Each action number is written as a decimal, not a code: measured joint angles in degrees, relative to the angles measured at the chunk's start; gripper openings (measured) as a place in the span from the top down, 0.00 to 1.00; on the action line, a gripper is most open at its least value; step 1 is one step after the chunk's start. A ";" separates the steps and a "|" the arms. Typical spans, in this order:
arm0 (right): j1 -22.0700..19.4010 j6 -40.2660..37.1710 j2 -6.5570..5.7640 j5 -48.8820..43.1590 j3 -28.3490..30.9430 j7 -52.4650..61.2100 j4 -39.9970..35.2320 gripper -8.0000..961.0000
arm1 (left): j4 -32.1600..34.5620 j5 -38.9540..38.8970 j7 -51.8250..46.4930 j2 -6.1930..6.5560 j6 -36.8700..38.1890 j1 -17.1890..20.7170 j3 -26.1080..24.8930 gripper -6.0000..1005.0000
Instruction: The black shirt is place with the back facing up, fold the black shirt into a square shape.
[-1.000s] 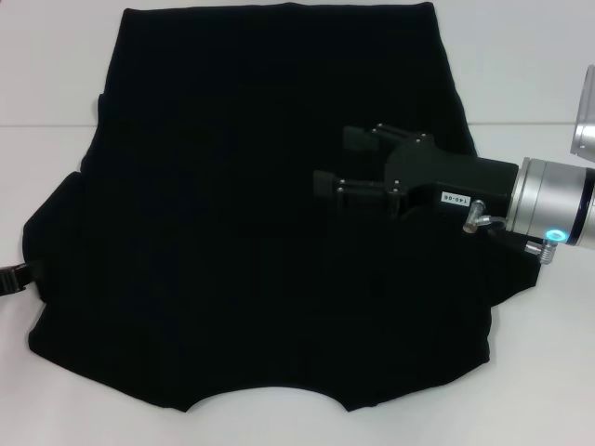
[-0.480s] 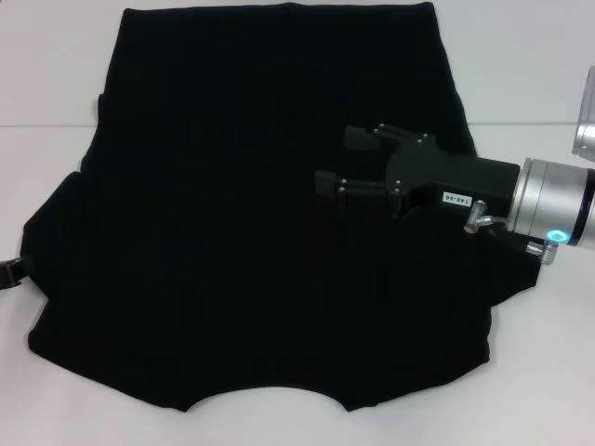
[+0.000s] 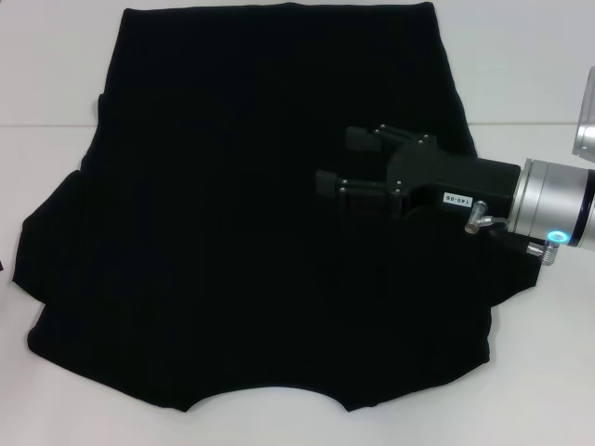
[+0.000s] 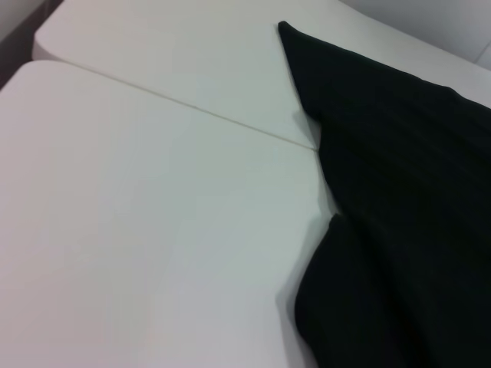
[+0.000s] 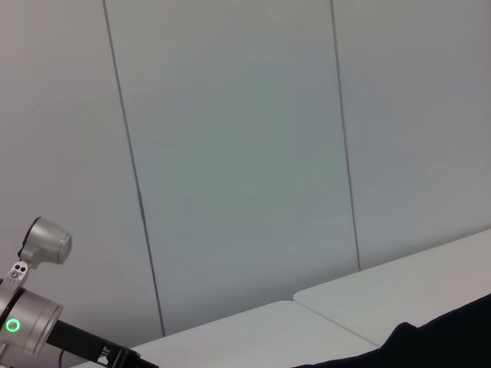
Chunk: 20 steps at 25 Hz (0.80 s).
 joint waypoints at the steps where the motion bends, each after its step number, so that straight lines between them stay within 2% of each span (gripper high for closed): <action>1: 0.00 -0.01 0.00 0.00 0.00 0.02 0.00 0.05 | 0.15 0.00 -0.02 0.00 0.00 0.03 -0.03 0.96; 12: -0.05 -0.14 0.00 0.16 0.00 0.22 0.09 0.05 | -0.10 1.07 -0.40 0.01 1.32 -0.59 0.92 0.96; 17: -0.08 -0.15 0.00 0.18 -0.07 0.25 0.09 0.05 | -0.82 1.21 -0.44 0.02 1.57 -0.75 0.91 0.91; 20: -0.08 -0.15 0.00 0.18 -0.10 0.22 0.09 0.05 | -0.84 1.20 -0.45 -0.10 1.24 -0.70 0.82 0.79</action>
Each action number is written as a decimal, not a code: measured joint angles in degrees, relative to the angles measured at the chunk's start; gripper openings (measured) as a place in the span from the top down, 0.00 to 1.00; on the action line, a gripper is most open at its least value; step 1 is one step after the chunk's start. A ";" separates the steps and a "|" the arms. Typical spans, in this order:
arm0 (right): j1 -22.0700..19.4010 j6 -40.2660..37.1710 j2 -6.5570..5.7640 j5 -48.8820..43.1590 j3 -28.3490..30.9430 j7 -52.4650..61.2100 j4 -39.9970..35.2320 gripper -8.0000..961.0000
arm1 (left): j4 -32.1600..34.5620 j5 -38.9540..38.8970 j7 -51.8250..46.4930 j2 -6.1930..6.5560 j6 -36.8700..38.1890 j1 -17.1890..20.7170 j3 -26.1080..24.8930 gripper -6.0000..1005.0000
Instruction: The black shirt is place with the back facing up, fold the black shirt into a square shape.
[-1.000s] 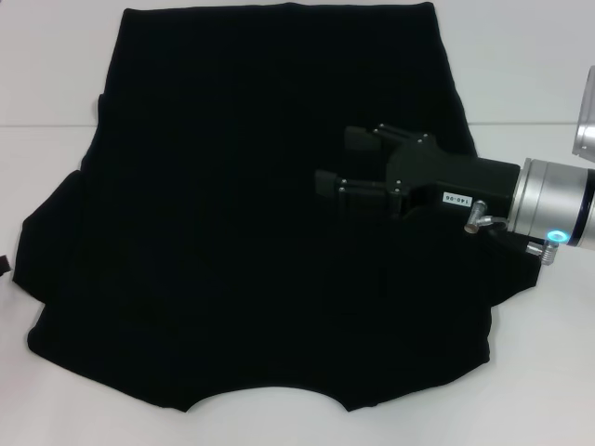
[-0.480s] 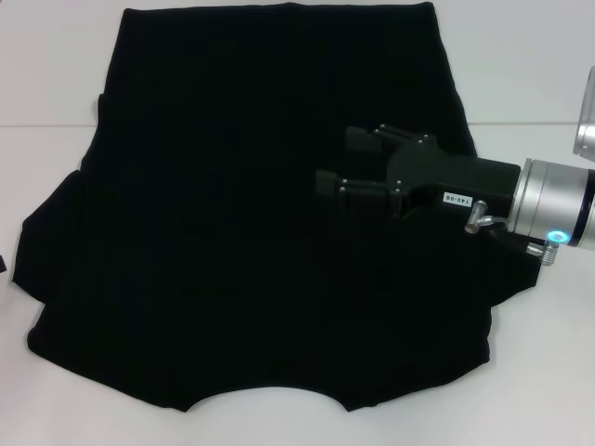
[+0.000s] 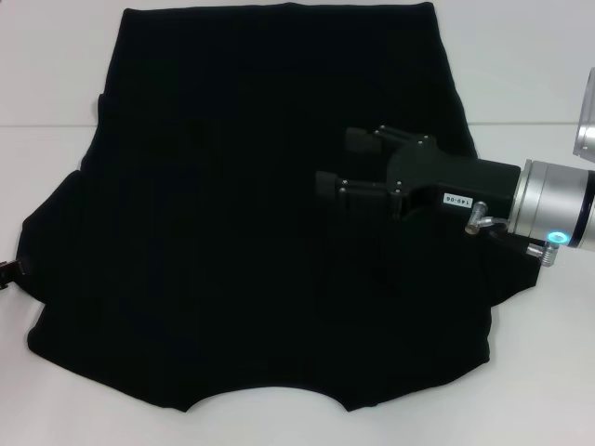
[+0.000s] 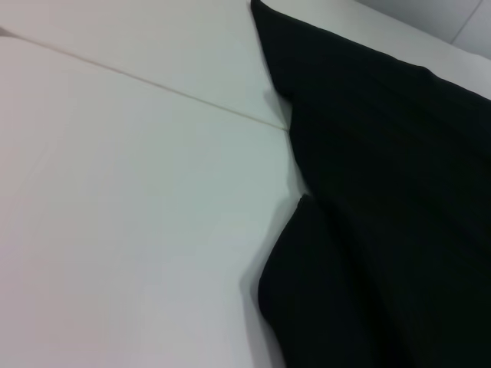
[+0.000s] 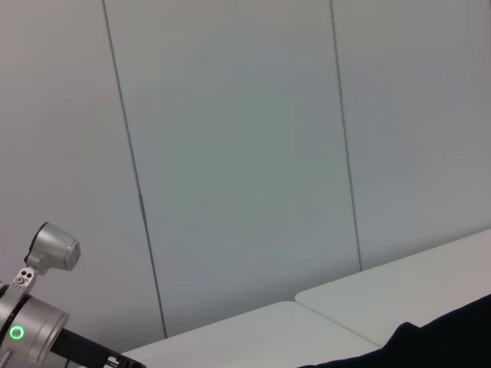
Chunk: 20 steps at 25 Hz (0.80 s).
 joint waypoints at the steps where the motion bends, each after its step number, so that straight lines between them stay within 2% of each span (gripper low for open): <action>1: -0.02 0.00 0.00 0.00 -0.02 -0.02 0.00 0.05 | 0.00 -0.01 0.00 -0.04 -0.06 0.05 -0.03 0.75; 8: -0.09 0.01 0.00 0.00 -0.09 -0.03 0.00 0.05 | -0.01 0.03 0.00 -0.13 0.28 0.21 0.04 0.47; 16: -0.09 -0.04 0.00 0.00 0.01 -0.02 0.00 0.05 | -0.09 0.02 -0.01 -0.19 2.10 -0.22 1.58 0.36; 20: -0.09 -0.07 0.00 0.00 0.07 -0.10 0.02 0.05 | -0.09 -0.10 -0.01 -0.18 2.25 -0.33 2.07 0.36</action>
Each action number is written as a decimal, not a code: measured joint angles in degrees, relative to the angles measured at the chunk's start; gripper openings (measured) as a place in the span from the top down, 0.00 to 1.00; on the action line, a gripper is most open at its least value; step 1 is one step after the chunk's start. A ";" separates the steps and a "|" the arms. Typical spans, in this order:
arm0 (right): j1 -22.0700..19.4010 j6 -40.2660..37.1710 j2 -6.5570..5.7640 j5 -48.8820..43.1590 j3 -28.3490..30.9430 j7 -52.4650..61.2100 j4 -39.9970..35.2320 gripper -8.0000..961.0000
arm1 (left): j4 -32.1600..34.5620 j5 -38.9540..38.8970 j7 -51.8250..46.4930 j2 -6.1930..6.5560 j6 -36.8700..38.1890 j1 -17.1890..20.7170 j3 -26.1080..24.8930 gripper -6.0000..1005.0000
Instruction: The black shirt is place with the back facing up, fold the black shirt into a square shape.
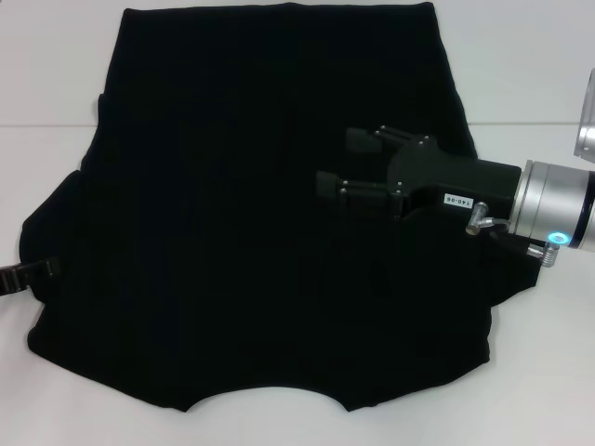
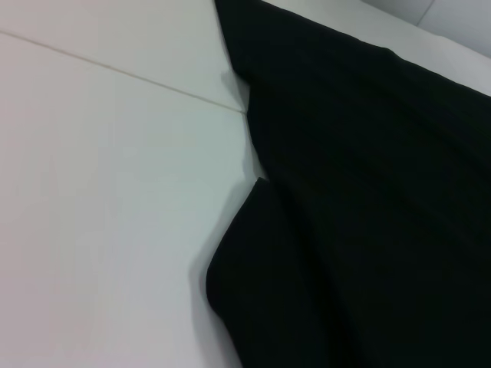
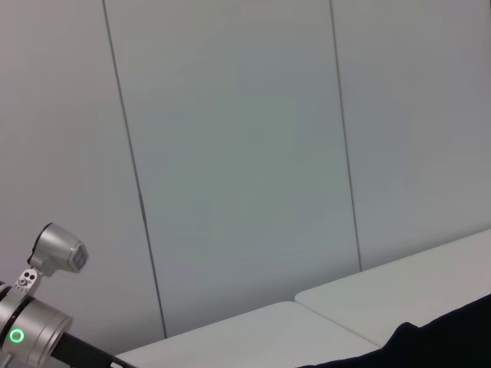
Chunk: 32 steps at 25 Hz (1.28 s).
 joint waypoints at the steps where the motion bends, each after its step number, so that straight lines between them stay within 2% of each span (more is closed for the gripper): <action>1: 0.00 0.00 0.00 0.00 0.02 -0.02 0.02 0.05 | 0.00 0.00 0.00 0.03 0.02 -0.03 0.07 0.36; 7: 0.00 -0.01 0.00 0.00 0.04 -0.08 0.07 0.05 | 0.00 0.37 0.00 0.09 -0.64 -0.14 1.52 0.43; 13: -0.03 -0.01 0.00 0.00 0.03 -0.09 0.07 0.05 | 0.00 0.85 -0.65 0.17 -2.37 -0.21 1.46 0.62; 18: -0.09 -0.01 0.00 0.01 0.03 -0.07 0.07 0.05 | 0.00 0.90 -0.87 0.11 -3.24 -0.23 1.55 0.84; 26: -0.17 -0.01 0.00 0.52 0.02 -0.09 0.07 0.05 | 0.01 0.90 -0.88 0.16 -3.36 -0.23 1.61 0.96; 32: -0.18 0.26 0.00 0.62 0.02 -0.07 0.07 0.05 | 0.82 0.63 -1.46 0.29 -3.44 0.33 -0.38 0.96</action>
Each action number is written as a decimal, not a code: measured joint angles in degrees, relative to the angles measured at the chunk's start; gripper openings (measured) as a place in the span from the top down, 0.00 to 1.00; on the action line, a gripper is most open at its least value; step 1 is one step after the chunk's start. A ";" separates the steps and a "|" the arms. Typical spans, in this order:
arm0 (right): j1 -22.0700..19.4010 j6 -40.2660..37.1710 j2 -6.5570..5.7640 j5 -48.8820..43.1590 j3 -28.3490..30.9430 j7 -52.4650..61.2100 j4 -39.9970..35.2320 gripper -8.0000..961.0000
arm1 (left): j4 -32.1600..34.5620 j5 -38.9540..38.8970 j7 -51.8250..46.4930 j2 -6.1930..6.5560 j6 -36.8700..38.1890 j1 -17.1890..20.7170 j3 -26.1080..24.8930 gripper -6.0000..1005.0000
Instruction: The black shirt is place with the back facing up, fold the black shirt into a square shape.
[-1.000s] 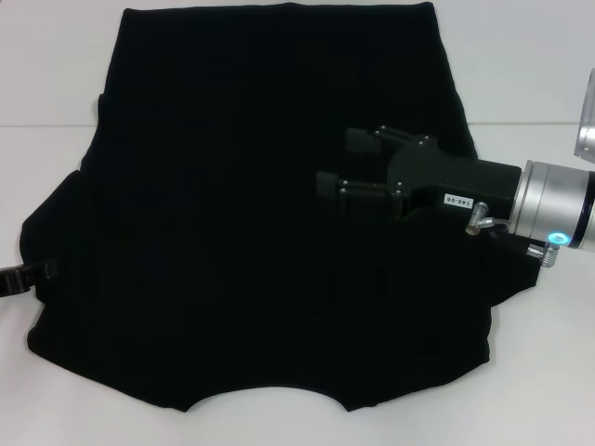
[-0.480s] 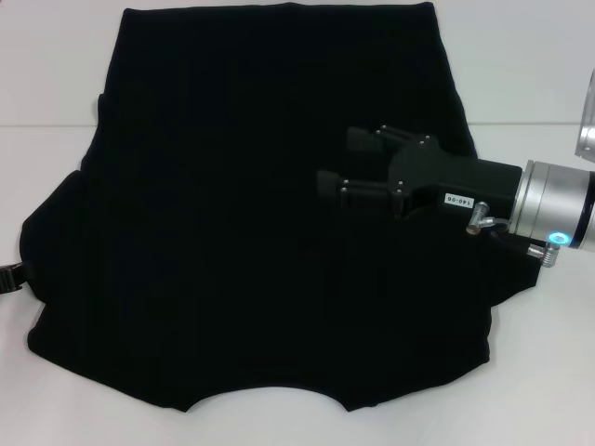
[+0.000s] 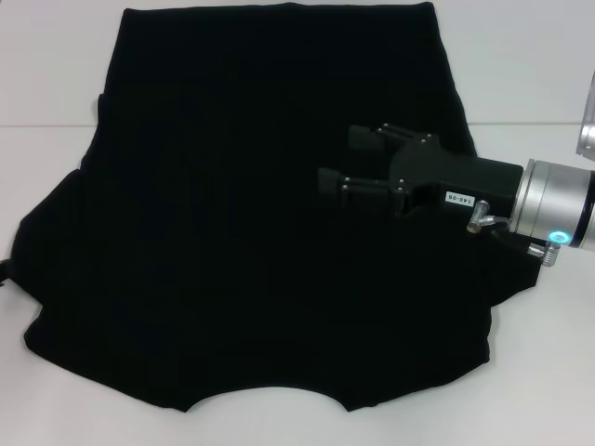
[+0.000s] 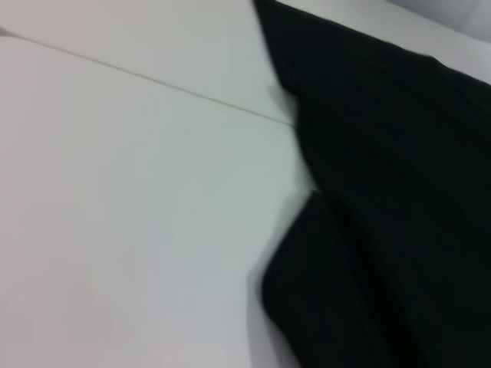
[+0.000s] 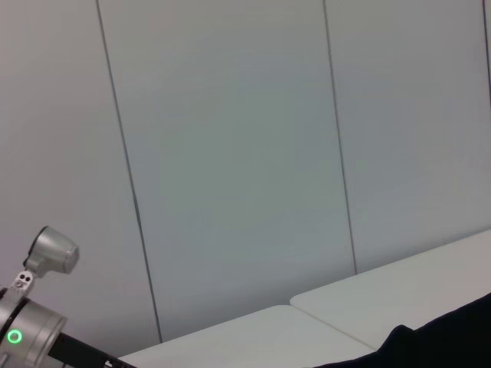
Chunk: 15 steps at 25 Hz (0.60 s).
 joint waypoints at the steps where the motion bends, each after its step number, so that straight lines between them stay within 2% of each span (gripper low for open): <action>1: 0.00 0.05 0.00 0.00 0.00 0.01 0.00 0.05 | 0.15 0.01 0.00 0.05 0.03 0.13 -0.97 0.96; 15: 0.01 0.27 0.00 0.72 -0.05 0.06 0.54 0.05 | 1.52 -0.10 0.18 0.34 0.19 1.51 -4.00 0.96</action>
